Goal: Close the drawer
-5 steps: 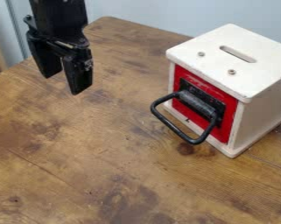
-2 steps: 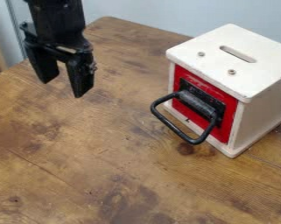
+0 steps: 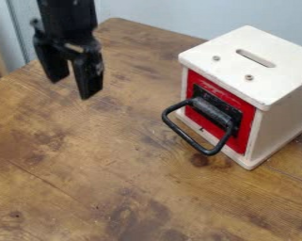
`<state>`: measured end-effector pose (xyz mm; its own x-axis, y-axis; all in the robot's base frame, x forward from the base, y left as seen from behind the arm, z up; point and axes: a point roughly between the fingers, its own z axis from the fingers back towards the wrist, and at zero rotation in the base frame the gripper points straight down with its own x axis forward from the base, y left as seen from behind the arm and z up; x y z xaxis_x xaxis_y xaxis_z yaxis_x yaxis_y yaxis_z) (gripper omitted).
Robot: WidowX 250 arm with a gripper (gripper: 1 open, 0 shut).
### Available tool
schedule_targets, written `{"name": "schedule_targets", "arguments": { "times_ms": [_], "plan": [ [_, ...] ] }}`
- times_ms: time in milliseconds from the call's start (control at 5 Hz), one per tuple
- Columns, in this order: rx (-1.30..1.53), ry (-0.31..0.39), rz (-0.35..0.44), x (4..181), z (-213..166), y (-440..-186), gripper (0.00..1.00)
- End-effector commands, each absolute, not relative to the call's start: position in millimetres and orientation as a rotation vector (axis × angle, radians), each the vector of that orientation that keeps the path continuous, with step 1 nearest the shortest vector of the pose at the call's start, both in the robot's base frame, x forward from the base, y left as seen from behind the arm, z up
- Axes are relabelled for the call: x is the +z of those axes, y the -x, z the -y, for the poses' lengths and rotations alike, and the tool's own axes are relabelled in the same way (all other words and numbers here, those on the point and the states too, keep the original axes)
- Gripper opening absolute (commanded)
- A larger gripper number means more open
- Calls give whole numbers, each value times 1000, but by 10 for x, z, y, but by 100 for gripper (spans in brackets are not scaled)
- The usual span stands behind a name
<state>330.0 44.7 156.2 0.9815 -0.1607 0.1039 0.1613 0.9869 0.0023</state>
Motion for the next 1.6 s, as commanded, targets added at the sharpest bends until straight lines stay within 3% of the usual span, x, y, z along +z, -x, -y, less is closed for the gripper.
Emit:
{"name": "schedule_targets", "arguments": {
  "times_ms": [0,400,800,1400],
  "plan": [
    [-169,1,150,1704,-487,-3305,100],
    [-138,1,149,1604,-515,-3219,100],
    [-107,-13,172,1872,-551,-3356,100],
    [-142,2,136,1581,-524,-3307,100]
  ]
}}
